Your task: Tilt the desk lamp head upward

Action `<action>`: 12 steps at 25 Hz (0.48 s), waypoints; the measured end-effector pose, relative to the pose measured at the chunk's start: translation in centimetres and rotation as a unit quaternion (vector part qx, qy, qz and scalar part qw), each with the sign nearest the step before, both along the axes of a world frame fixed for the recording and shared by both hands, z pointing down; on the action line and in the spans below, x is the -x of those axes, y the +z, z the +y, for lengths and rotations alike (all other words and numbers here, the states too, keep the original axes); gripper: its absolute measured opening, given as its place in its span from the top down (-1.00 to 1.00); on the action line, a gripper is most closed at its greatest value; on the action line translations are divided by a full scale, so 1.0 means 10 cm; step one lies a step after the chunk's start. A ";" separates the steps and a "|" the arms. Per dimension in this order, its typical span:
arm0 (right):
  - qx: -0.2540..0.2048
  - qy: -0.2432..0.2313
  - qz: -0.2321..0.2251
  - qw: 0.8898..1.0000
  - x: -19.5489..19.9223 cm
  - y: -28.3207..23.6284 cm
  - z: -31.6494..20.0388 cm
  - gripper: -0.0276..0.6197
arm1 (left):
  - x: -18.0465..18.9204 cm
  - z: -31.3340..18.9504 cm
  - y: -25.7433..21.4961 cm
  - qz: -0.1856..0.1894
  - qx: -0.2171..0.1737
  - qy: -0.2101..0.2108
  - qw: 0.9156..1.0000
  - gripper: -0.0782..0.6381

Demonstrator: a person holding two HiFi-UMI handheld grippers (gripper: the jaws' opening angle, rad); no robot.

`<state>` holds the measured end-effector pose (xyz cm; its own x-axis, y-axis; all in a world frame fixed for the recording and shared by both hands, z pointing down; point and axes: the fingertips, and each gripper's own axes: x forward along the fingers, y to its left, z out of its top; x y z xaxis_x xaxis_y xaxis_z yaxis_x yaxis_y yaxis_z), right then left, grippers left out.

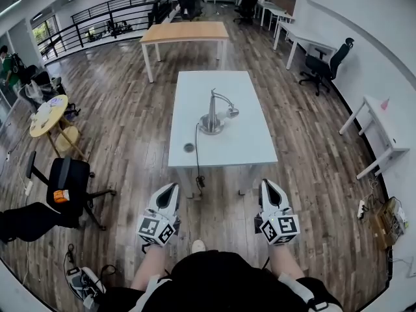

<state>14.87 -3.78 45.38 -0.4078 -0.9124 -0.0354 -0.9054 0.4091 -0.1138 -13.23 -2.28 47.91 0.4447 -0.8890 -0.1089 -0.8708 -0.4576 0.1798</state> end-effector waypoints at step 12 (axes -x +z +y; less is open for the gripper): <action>0.009 -0.019 -0.001 1.000 0.66 0.10 -0.66 0.91 | 0.44 -0.62 0.07 -0.004 0.002 0.017 1.000 0.78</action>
